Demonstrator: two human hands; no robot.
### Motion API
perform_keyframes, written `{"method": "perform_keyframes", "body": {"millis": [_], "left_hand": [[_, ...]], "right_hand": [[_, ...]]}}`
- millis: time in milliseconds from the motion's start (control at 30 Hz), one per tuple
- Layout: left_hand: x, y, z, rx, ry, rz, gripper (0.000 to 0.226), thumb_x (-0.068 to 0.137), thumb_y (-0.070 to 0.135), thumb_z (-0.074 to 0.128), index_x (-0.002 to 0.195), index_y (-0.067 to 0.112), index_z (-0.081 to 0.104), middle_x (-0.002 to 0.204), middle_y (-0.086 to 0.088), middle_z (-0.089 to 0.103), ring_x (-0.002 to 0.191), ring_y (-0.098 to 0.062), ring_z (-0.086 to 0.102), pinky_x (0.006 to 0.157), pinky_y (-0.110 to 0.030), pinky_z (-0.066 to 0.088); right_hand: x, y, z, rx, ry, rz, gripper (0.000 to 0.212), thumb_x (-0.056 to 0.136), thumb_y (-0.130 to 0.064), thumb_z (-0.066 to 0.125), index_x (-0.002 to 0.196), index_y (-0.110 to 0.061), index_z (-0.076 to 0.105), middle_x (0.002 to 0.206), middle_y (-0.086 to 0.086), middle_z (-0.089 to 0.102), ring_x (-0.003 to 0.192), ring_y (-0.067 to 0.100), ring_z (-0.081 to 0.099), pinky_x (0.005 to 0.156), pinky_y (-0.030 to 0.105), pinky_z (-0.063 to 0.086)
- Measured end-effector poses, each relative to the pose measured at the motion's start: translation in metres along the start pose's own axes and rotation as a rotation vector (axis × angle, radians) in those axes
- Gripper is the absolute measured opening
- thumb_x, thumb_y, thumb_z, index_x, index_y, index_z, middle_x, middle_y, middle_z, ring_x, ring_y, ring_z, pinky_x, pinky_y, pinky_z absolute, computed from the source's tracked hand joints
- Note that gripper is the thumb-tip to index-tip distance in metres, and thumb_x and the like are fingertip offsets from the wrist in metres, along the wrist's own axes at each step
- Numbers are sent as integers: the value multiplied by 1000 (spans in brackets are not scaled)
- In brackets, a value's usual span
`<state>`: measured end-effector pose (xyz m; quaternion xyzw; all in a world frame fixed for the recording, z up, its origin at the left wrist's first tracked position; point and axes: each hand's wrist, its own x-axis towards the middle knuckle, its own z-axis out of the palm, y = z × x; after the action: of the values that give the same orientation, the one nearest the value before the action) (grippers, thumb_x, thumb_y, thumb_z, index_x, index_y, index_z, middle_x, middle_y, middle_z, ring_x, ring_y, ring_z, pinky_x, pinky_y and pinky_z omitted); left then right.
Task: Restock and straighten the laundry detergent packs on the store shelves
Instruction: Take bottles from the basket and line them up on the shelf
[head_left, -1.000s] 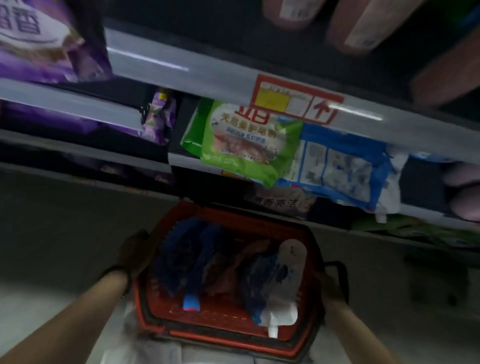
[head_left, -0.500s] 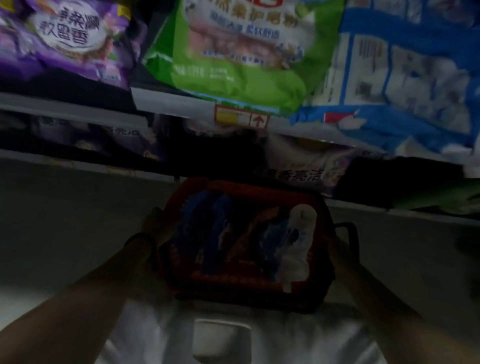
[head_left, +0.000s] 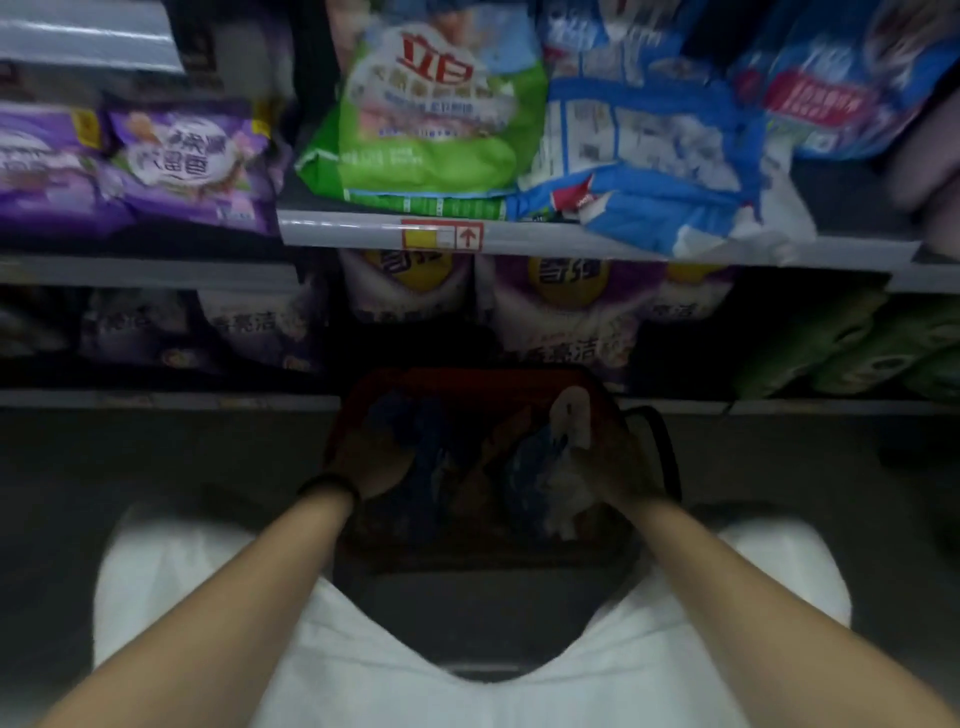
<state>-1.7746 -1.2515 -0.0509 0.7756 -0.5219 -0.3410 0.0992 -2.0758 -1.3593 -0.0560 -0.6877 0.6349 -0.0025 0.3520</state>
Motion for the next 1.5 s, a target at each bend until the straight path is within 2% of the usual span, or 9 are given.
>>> {"method": "perform_keyframes", "body": {"millis": [167, 233, 367, 500, 600, 700, 1033, 1133, 1500], "left_hand": [[-22, 43, -36, 270, -55, 44, 47, 107, 42, 42, 114, 9, 75, 128, -13, 71, 114, -30, 64, 91, -33, 43], [-36, 65, -54, 321, -58, 151, 57, 103, 53, 35, 116, 15, 75, 130, -9, 70, 114, -28, 64, 92, -33, 46], [-54, 106, -95, 325, 46, 234, 33, 106, 38, 50, 114, 18, 75, 128, -6, 72, 115, -27, 66, 96, -34, 50], [-69, 149, -134, 315, 173, 371, 64, 90, 57, 31, 132, 23, 66, 131, -7, 70, 120, -30, 64, 99, -34, 49], [-61, 163, -146, 298, 268, 404, 23, 97, 53, 44, 91, 37, 60, 100, -1, 66, 102, -29, 65, 80, -28, 42], [-54, 175, -151, 226, 306, 391, 24, 95, 57, 46, 76, 42, 46, 87, 12, 50, 95, -24, 66, 75, -26, 41], [-25, 213, -162, 83, 292, 315, 47, 91, 52, 67, 131, 32, 52, 128, 2, 57, 116, -23, 60, 95, -37, 52], [-17, 217, -166, 102, 310, 325, 46, 92, 49, 68, 131, 30, 54, 128, -1, 56, 117, -25, 60, 97, -38, 52], [7, 205, -194, 213, 624, 392, 73, 87, 37, 75, 151, 21, 44, 165, -14, 25, 149, -39, 28, 120, -50, 34]], "right_hand": [[-30, -46, -24, -84, -138, -111, 57, 103, -50, 54, 148, -14, 56, 153, 10, 53, 137, 28, 53, 99, 28, 39], [-42, -61, -39, -103, -124, -166, 45, 105, -46, 56, 142, -20, 60, 142, 1, 56, 129, 23, 55, 95, 27, 39], [-68, -90, -89, -127, -35, -312, 32, 103, -42, 55, 122, -20, 68, 131, 5, 65, 120, 28, 61, 95, 34, 47], [-90, -112, -140, -59, 52, -377, 41, 99, -42, 60, 131, -17, 69, 136, 9, 67, 124, 31, 61, 106, 40, 50], [-93, -123, -164, -42, 112, -384, 58, 80, -57, 53, 119, -19, 75, 125, 7, 73, 117, 31, 66, 100, 43, 55], [-89, -132, -182, 15, 116, -369, 54, 86, -56, 56, 115, -15, 76, 122, 10, 74, 113, 30, 68, 99, 44, 56], [-47, -130, -201, 265, 337, -282, 11, 101, -25, 64, 108, -22, 72, 106, -10, 66, 95, 9, 64, 63, 3, 40], [-41, -132, -204, 301, 330, -279, 8, 100, -24, 67, 107, -23, 71, 96, -14, 64, 80, -3, 56, 57, 5, 40], [-23, -168, -199, 373, 357, -406, 6, 97, -22, 70, 101, -27, 72, 104, -10, 72, 95, 4, 67, 73, 13, 48]]}}
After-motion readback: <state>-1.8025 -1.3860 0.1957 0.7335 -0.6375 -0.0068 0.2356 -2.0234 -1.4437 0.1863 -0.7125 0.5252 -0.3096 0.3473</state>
